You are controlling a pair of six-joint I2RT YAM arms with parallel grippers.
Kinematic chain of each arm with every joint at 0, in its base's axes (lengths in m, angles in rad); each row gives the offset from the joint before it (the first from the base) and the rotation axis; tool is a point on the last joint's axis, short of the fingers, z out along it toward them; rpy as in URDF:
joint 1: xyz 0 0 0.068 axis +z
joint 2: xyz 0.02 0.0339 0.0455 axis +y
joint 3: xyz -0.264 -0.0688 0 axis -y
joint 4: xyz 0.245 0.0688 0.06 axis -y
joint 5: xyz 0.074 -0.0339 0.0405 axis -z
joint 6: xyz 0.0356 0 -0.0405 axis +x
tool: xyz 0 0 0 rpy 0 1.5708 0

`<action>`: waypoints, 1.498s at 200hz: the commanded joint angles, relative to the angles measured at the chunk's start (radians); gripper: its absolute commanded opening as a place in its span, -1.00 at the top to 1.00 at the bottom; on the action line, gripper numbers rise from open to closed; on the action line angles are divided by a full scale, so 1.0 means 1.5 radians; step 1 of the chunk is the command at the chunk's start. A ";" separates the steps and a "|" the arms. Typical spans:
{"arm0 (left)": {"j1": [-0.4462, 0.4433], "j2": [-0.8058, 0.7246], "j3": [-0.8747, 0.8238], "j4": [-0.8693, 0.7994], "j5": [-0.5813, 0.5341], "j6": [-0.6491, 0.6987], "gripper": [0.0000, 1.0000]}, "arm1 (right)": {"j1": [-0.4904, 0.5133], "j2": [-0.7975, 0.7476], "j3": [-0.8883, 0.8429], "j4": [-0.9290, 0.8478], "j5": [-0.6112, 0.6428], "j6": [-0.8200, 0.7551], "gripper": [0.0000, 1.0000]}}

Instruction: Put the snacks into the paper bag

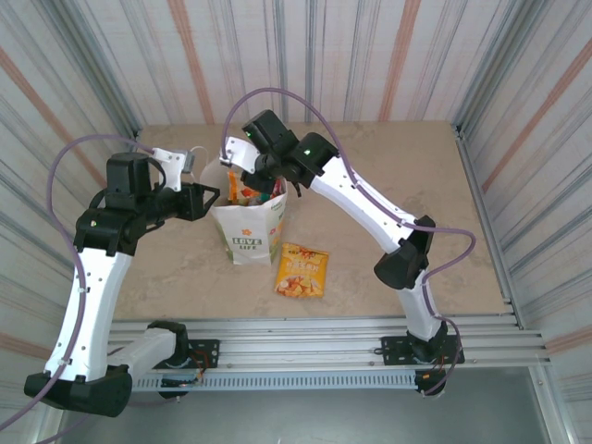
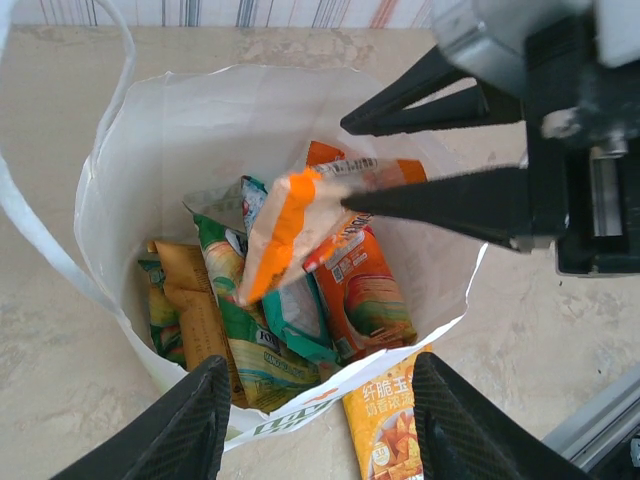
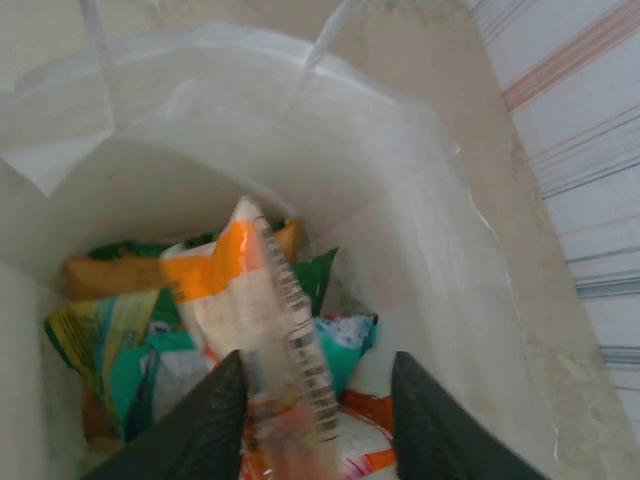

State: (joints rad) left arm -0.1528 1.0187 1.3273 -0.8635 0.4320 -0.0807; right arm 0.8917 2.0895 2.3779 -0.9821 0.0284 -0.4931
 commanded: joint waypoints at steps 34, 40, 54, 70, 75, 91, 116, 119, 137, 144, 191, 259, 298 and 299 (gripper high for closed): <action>-0.005 -0.020 -0.008 0.002 0.061 0.026 -0.05 | -0.008 -0.049 0.010 -0.035 0.013 0.055 -0.02; -0.005 -0.021 -0.012 0.004 0.065 0.023 -0.05 | -0.009 -0.062 -0.002 -0.029 0.011 0.061 -0.03; -0.005 -0.024 -0.016 0.004 0.055 0.023 -0.05 | -0.012 -0.100 -0.050 0.001 -0.006 0.069 -0.04; -0.005 -0.023 -0.017 0.004 0.048 0.023 -0.05 | -0.020 -0.130 -0.103 0.036 -0.032 0.082 0.04; -0.005 -0.023 -0.016 0.004 0.049 0.023 -0.05 | -0.024 -0.134 -0.111 0.042 -0.042 0.087 0.08; -0.005 -0.023 -0.015 0.007 0.054 0.023 -0.05 | -0.033 -0.136 -0.117 0.046 -0.075 0.105 0.32; -0.006 -0.023 -0.016 0.011 0.057 0.022 -0.05 | -0.045 -0.129 -0.117 0.052 -0.115 0.123 0.65; -0.005 -0.022 -0.017 0.013 0.057 0.022 -0.05 | -0.047 -0.127 -0.116 0.053 -0.121 0.125 0.67; -0.006 -0.020 -0.021 0.015 0.060 0.021 -0.05 | -0.058 -0.118 -0.114 0.059 -0.163 0.142 0.74; -0.005 -0.019 -0.022 0.014 0.061 0.021 -0.05 | -0.062 -0.114 -0.113 0.061 -0.177 0.150 0.75; -0.005 -0.018 -0.020 0.015 0.064 0.020 -0.04 | -0.071 -0.092 -0.082 0.041 -0.179 0.172 0.35; -0.039 -0.050 -0.059 0.009 0.137 0.027 -0.04 | -0.073 -0.234 -0.221 0.055 -0.172 0.283 0.14; -0.085 -0.084 -0.122 0.030 0.122 -0.030 -0.03 | -0.074 -0.385 -0.442 0.113 -0.153 0.407 0.06; -0.087 -0.085 -0.125 0.030 0.122 -0.032 -0.03 | -0.074 -0.388 -0.446 0.113 -0.153 0.409 0.06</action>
State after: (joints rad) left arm -0.2436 0.9264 1.1980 -0.8436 0.5957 -0.0795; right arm 0.7895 1.6367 1.8515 -0.8604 -0.2142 -0.0425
